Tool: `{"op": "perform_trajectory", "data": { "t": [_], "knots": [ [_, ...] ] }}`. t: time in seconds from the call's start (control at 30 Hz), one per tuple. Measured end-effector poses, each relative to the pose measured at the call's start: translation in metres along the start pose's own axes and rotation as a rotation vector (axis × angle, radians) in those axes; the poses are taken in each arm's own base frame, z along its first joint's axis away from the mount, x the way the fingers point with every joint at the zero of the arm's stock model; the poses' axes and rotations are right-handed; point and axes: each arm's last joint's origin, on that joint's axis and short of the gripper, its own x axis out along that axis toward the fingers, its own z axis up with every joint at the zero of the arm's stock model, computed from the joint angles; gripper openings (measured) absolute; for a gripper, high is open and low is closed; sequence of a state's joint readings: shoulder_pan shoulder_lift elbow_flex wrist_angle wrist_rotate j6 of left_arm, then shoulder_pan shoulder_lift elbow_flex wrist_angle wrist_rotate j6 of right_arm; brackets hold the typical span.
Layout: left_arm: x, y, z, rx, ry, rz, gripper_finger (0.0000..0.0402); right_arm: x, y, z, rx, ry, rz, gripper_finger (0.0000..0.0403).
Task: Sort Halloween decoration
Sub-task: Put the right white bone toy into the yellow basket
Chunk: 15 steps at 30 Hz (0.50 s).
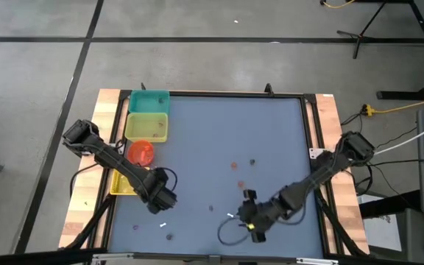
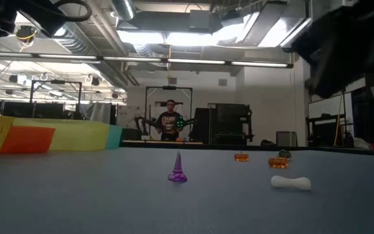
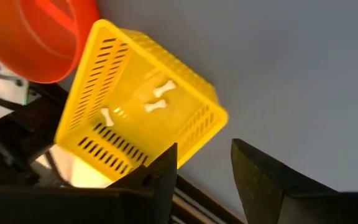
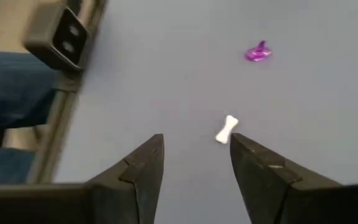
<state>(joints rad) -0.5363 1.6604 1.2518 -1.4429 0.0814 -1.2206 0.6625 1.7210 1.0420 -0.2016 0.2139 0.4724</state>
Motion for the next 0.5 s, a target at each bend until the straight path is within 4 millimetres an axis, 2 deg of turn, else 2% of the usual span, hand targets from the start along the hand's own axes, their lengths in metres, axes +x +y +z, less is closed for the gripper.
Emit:
{"op": "perform_trajectory", "data": {
  "t": [0.17, 0.5],
  "knots": [
    [0.000, -0.002, 0.001, -0.006, -0.007, -0.020, 0.0134, 0.012, 0.016, -0.016, -0.060, -0.039, -0.116, 0.0183],
    [0.000, -0.002, 0.001, -0.007, -0.010, -0.022, 0.0134, 0.050, 0.007, -0.029, -0.060, -0.016, -0.188, 0.0183]
  ]
}}
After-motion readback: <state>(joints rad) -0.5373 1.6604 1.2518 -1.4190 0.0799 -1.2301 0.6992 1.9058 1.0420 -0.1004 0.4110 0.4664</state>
